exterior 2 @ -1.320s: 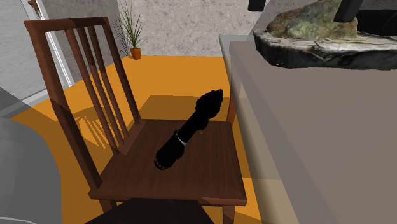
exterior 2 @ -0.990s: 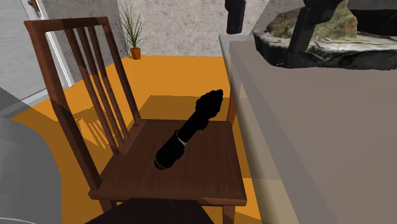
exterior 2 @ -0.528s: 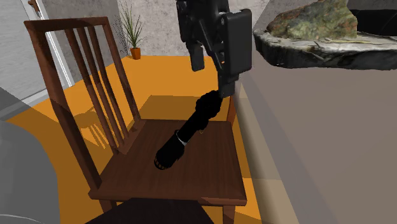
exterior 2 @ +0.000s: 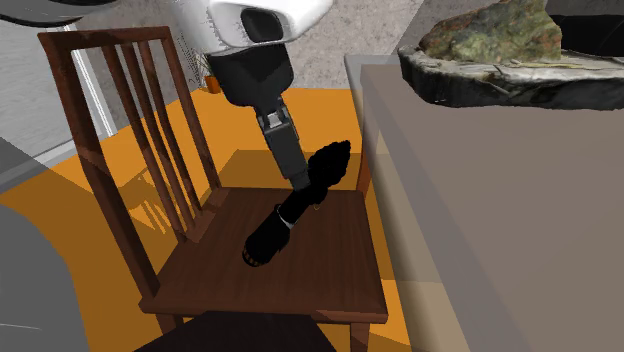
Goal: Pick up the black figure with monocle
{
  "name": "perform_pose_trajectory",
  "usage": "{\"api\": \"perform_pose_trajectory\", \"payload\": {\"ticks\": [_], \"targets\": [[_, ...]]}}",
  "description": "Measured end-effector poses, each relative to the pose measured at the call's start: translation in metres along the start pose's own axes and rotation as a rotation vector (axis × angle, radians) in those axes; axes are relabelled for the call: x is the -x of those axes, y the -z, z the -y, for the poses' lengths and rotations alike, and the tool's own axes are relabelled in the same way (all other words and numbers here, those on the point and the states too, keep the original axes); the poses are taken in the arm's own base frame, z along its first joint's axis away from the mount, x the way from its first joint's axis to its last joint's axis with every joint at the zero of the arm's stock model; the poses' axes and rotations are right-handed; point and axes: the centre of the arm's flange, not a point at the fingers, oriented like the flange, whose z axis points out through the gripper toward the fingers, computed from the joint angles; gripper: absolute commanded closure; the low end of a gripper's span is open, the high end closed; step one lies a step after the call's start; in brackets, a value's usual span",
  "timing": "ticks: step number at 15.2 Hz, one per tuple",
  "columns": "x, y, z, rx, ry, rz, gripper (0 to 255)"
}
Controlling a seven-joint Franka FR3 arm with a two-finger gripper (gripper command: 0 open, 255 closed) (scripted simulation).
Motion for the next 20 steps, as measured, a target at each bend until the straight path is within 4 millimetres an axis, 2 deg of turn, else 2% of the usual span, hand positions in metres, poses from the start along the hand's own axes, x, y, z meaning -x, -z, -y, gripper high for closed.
{"api": "perform_pose_trajectory", "payload": {"ticks": [3,5,13,14,20], "targets": [[0.022,-0.028,0.025,-0.005,-0.056,-0.061,0],[0.032,-0.044,0.034,-0.009,-0.086,-0.093,0],[0.048,-0.084,0.033,-0.013,-0.097,-0.104,0],[0.049,-0.085,0.033,-0.013,-0.097,-0.104,255],[0.049,-0.085,0.033,-0.014,-0.097,-0.105,255]]}}
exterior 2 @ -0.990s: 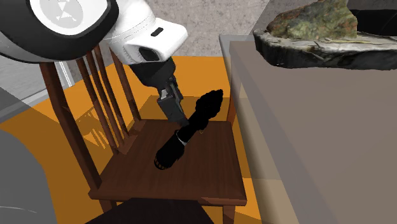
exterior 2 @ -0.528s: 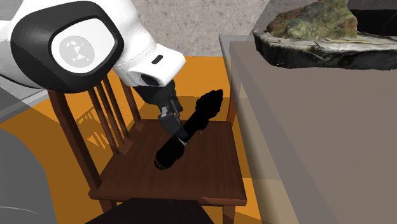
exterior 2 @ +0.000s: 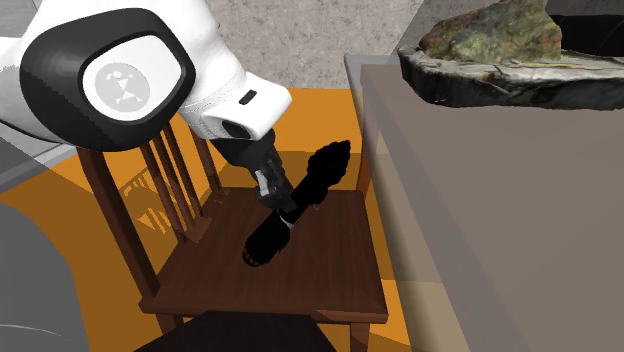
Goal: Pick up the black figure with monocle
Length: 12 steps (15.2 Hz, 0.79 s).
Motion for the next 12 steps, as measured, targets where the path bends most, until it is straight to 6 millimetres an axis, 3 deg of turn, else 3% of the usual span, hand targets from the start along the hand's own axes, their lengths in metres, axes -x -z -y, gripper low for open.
{"api": "perform_pose_trajectory", "payload": {"ticks": [5,12], "targets": [[-0.001,0.002,0.000,0.001,0.000,0.000,255],[-0.014,0.033,0.008,0.001,0.000,0.001,255]]}}
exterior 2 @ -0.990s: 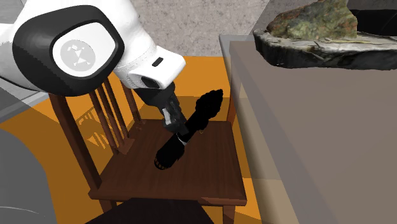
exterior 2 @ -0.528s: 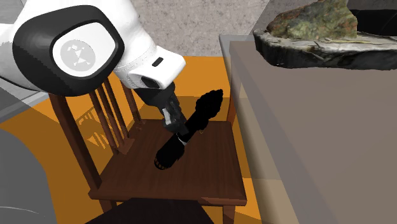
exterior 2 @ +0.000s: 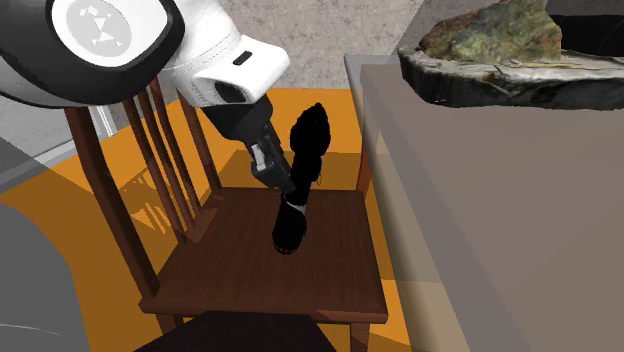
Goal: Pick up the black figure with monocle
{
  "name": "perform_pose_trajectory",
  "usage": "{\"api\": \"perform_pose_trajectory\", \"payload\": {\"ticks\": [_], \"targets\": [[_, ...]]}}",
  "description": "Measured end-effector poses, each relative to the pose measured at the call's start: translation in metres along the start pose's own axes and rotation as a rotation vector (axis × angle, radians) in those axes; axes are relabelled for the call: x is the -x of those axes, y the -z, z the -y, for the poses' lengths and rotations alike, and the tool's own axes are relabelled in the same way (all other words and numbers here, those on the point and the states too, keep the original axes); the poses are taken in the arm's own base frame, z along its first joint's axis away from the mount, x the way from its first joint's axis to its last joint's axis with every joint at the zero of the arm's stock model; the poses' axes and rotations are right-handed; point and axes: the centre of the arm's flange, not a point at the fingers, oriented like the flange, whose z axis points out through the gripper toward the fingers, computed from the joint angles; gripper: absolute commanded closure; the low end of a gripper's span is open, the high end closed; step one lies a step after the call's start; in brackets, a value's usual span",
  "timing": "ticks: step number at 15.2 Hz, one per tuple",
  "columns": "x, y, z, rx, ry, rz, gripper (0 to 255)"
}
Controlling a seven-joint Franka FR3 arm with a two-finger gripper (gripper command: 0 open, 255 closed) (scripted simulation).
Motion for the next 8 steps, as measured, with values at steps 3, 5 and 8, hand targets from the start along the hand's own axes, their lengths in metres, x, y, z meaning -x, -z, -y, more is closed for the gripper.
{"api": "perform_pose_trajectory", "payload": {"ticks": [3,5,8], "targets": [[-0.005,0.013,0.004,0.000,0.000,0.000,255],[-0.010,0.022,0.005,0.000,0.000,0.000,255],[-0.015,0.035,0.009,0.000,0.000,0.000,255]]}}
